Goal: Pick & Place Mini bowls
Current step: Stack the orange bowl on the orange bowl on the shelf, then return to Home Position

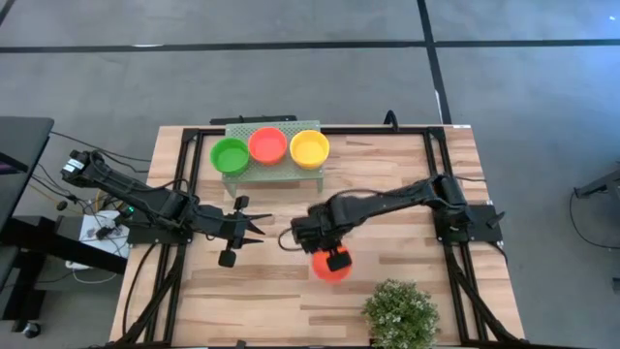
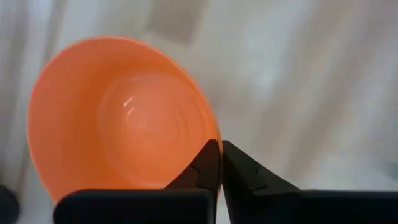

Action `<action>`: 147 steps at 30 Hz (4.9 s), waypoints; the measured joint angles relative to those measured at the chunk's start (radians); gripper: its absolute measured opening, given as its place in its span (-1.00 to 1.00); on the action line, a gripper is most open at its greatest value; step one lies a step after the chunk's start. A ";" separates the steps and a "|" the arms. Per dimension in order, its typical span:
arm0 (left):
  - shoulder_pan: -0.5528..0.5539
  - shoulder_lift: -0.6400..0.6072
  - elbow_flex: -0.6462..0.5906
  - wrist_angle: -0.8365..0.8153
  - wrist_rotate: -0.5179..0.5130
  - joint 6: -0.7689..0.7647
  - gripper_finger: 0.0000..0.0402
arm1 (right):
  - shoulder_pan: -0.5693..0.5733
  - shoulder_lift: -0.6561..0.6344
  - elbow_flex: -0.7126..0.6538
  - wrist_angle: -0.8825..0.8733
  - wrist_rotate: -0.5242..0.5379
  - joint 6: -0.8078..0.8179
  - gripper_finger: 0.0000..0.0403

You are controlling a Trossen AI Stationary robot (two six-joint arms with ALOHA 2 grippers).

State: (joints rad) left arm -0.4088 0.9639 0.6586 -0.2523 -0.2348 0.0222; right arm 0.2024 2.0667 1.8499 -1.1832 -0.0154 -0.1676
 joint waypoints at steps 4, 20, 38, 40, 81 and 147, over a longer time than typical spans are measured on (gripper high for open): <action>-0.033 -0.028 0.000 -0.002 -0.001 0.061 -0.54 | -0.029 -0.001 0.170 -0.101 0.137 0.019 -0.98; -0.114 -0.167 0.000 -0.065 -0.364 0.079 -0.54 | -0.311 -0.001 0.496 0.262 0.279 -0.034 -0.99; -0.113 -0.166 0.000 -0.052 -0.397 0.154 -0.54 | -0.603 -0.001 0.496 0.359 0.016 0.326 -1.00; -0.113 -0.166 0.000 -0.034 -0.424 0.182 -0.54 | -0.602 0.001 0.496 0.370 0.040 0.326 -1.00; -0.113 -0.171 0.000 -0.016 -0.577 0.206 -0.54 | -0.598 0.148 0.483 0.334 -0.013 0.300 -0.72; -0.117 -0.939 -0.374 0.148 -0.384 0.100 -0.54 | -0.124 -1.897 -1.626 1.105 0.091 0.107 -0.84</action>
State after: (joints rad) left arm -0.5255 0.0254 0.2846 -0.1043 -0.6192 0.1223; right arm 0.0784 0.1699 0.2236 -0.0782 0.0753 -0.0601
